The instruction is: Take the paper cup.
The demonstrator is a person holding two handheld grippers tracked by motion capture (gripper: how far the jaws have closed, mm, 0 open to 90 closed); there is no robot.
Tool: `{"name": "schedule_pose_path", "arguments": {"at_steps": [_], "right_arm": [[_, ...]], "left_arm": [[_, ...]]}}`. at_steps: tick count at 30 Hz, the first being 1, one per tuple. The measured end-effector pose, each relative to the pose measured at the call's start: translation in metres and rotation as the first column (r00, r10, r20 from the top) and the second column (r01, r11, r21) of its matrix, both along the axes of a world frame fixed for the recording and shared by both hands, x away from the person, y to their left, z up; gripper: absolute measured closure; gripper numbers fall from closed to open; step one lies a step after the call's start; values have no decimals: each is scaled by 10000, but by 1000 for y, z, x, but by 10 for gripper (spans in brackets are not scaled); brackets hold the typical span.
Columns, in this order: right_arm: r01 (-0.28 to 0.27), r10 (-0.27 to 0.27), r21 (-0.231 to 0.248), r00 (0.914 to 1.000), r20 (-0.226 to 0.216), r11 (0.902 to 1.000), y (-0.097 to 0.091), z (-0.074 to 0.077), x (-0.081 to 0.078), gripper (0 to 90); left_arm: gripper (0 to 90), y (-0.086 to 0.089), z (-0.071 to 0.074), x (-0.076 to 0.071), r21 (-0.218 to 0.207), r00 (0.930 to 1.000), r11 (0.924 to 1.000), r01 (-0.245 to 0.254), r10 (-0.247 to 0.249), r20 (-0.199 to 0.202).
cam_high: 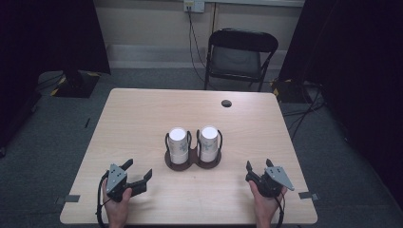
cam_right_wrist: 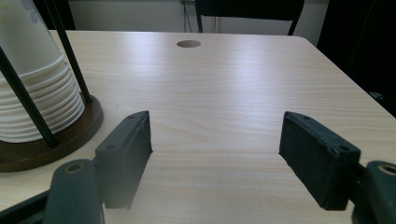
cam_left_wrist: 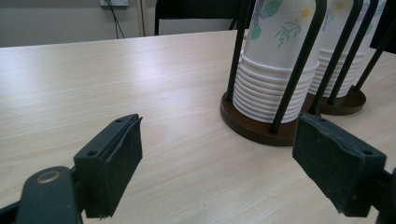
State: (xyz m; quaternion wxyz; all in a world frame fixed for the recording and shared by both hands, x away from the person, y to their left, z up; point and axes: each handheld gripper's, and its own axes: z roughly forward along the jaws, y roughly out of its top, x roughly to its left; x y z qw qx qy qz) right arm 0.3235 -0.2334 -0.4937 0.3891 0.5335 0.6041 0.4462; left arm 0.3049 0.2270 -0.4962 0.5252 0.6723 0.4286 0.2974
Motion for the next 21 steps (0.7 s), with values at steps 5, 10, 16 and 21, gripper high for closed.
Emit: {"name": "schedule_pose_path", "arguments": {"at_steps": [5, 10, 16, 21], "right_arm": [[-81, 81, 0, 9999, -111, 10000, 1, 0, 1, 266], [-388, 396, 252, 9988, -302, 9989, -1, 0, 2, 285], [-1024, 1056, 520, 9925, -618, 9934, -1, 1, 5, 311], [-1516, 1554, 664, 9863, -550, 9862, 4, 5, 4, 343]], "left_arm": [[158, -1, 0, 0, 35, 9998, 9998, -189, 189, -75], [159, -1, 0, 0, 77, 9997, 9996, -262, 263, -21], [160, -1, 0, -3, 78, 9995, 9999, -142, 139, 275], [166, 0, 0, -5, 39, 9983, 9995, -319, 317, 481]]}}
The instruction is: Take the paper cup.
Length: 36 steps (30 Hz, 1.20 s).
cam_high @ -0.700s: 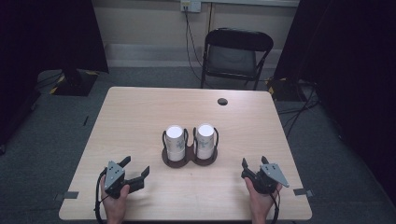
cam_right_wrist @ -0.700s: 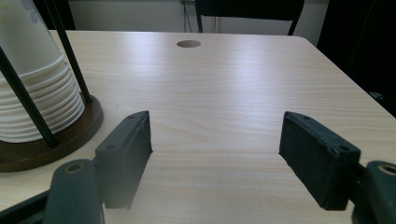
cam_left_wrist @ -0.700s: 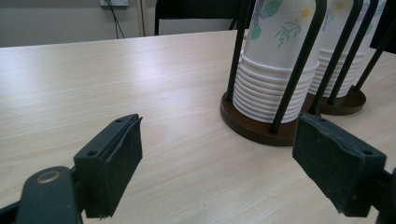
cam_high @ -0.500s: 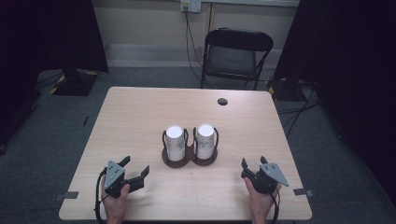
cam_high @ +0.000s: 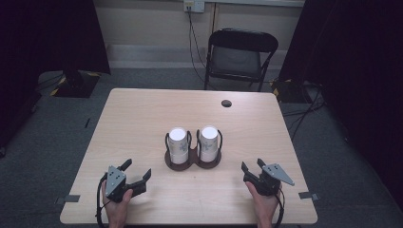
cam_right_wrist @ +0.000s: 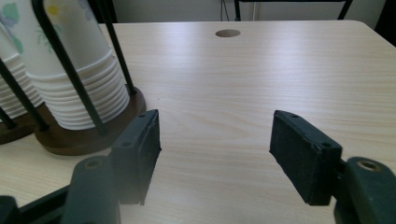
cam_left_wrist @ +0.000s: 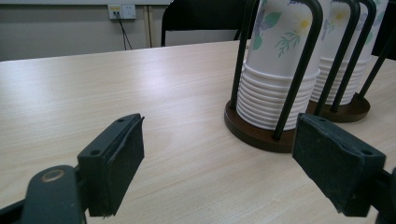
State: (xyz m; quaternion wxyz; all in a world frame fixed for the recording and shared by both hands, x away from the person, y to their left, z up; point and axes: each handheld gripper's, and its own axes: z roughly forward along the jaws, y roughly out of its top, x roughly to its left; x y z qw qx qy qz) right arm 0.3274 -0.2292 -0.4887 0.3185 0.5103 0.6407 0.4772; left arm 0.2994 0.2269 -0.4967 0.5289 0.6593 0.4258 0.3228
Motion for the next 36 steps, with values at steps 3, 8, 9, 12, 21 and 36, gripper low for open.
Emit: {"name": "schedule_pose_path", "arguments": {"at_steps": [3, 8, 9, 12, 21, 36], "right_arm": [[-309, 309, 140, 9995, 12, 9994, 4, 3, -1, 357], [-740, 739, 263, 9972, 61, 9969, 9, 7, 1, 360], [-836, 835, 265, 9965, 57, 9961, 10, 8, 2, 359], [-1041, 1038, 196, 9945, 164, 9944, 16, 14, 3, 356], [-1789, 1773, 154, 9813, 747, 9837, 28, 36, 8, 395], [-2849, 2820, 40, 9505, 1303, 9585, 48, 68, 24, 392]], "left_arm": [[162, 0, 0, 0, -86, 10000, 10000, -18, 18, -47], [166, 0, 0, 0, -71, 10000, 10000, -28, 28, -77], [166, 0, 0, 0, -37, 10000, 10000, -47, 47, -61], [166, -1, 0, 0, 86, 10000, 9999, -67, 68, -40], [165, -1, 0, 0, 28, 10000, 10000, -24, 24, 49], [167, -1, 0, 0, 45, 10000, 10000, -6, 6, 66]]}}
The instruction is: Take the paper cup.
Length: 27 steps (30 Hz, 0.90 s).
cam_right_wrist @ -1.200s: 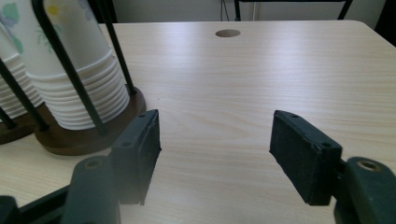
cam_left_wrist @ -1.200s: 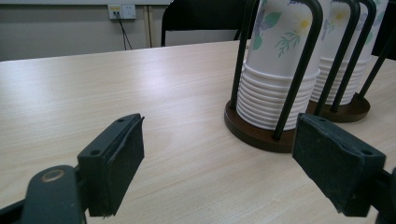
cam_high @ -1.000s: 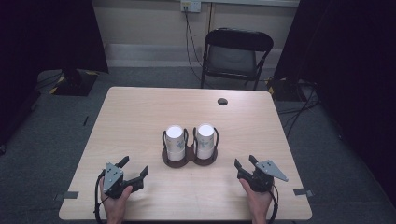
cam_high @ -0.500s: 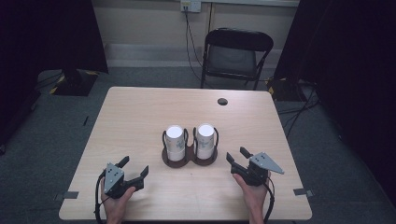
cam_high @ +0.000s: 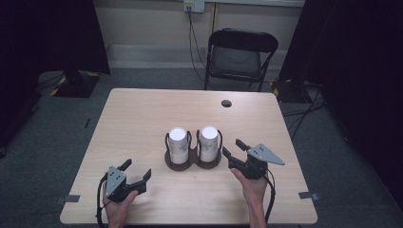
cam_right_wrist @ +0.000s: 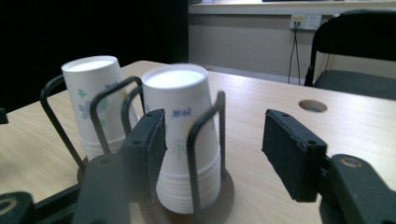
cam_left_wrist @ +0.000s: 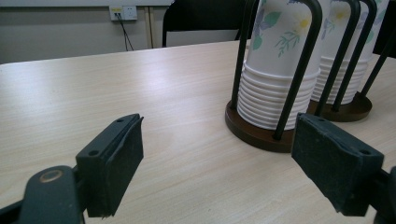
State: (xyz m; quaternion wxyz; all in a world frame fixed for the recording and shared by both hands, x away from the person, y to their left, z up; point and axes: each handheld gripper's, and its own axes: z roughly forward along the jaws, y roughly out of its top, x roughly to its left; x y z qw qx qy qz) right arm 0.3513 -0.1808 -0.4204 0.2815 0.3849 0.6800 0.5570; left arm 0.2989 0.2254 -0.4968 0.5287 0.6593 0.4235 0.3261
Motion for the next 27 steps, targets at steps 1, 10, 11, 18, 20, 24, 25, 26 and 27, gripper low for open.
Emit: {"name": "schedule_pose_path", "arguments": {"at_steps": [1, 10, 11, 18, 20, 24, 25, 26, 27], "right_arm": [[0, 0, 0, 10000, 0, 10000, 0, 0, 0, 392], [-450, 451, -227, 9990, 50, 9987, 16, 13, 12, 396], [-602, 603, -267, 9982, 11, 9978, 19, 14, 16, 392], [-879, 883, -346, 9960, 97, 9955, 30, 21, 25, 365], [-990, 993, -353, 9950, 92, 9945, 32, 23, 28, 352], [-1039, 1045, -472, 9945, 108, 9935, 38, 24, 34, 323], [-1070, 1075, -506, 9942, 81, 9930, 40, 25, 35, 320], [-1074, 1078, -515, 9942, 45, 9929, 41, 25, 37, 315], [-1065, 1068, -533, 9943, 41, 9929, 42, 24, 38, 306]], "left_arm": [[167, 0, 0, 0, 0, 10000, 10000, 0, 0, 0], [172, 0, 0, 0, 24, 10000, 10000, -15, 15, -2], [190, 0, 0, 0, 26, 10000, 10000, -3, 3, -4], [189, 0, 0, 0, -4, 10000, 10000, -24, 24, -5], [188, 0, 0, 0, -22, 10000, 10000, -31, 31, 12], [188, 0, 0, 0, -23, 10000, 10000, -41, 41, 7], [188, 0, 0, 0, -19, 10000, 10000, -41, 41, 8], [188, 0, 0, 0, -25, 10000, 10000, -40, 40, 10], [188, 0, 0, 0, -25, 10000, 10000, -40, 40, 10]]}}
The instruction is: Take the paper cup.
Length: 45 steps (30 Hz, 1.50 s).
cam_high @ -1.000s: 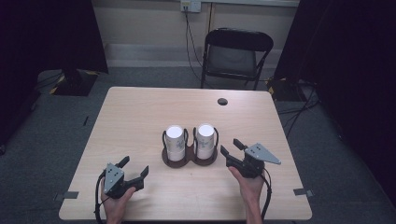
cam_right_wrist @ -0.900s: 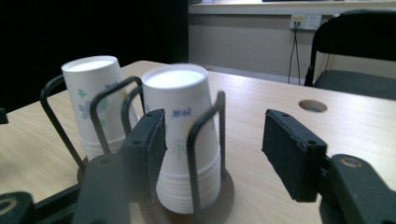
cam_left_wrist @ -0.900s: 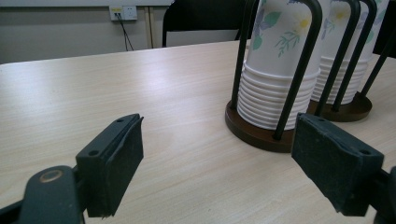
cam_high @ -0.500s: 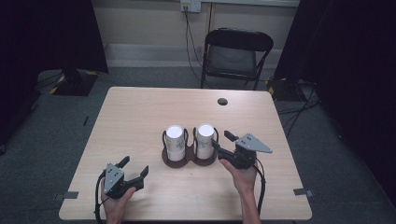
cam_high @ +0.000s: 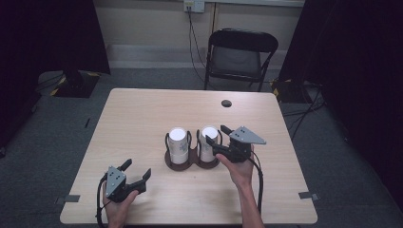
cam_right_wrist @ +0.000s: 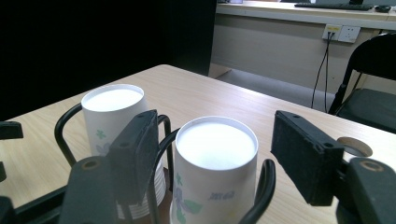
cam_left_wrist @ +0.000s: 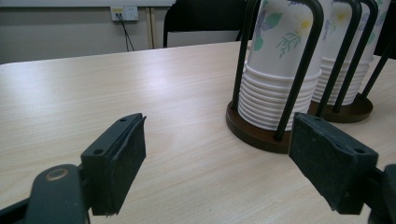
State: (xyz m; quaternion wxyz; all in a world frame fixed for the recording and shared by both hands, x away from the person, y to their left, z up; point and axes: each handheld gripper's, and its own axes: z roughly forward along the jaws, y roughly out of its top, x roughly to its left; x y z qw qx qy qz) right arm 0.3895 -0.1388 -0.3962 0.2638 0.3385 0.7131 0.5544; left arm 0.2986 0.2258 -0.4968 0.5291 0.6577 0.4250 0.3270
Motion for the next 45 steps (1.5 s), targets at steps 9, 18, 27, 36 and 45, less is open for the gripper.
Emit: {"name": "schedule_pose_path", "arguments": {"at_steps": [9, 18, 27, 36, 45], "right_arm": [[-49, 47, -264, 10000, -70, 9996, 11, -4, 13, 279], [-169, 161, -258, 9994, -315, 9995, 16, -11, 22, 310], [-53, 30, -547, 9991, -421, 9985, 19, -16, 26, 305], [-65, 43, -552, 9992, -407, 9985, 19, -20, 28, 308], [-135, 100, -601, 9983, -572, 9981, 19, -22, 30, 354]], "left_arm": [[186, 0, 0, 0, -36, 10000, 10000, -12, 13, 7], [189, 1, 0, 0, -79, 10000, 10000, -1, 1, -5], [189, 2, 0, 0, -202, 10000, 9998, 36, -36, 5], [189, 2, 0, 0, -230, 10000, 9997, 41, -42, -19], [188, 2, 0, 1, -165, 9999, 9998, 106, -107, -77]]}}
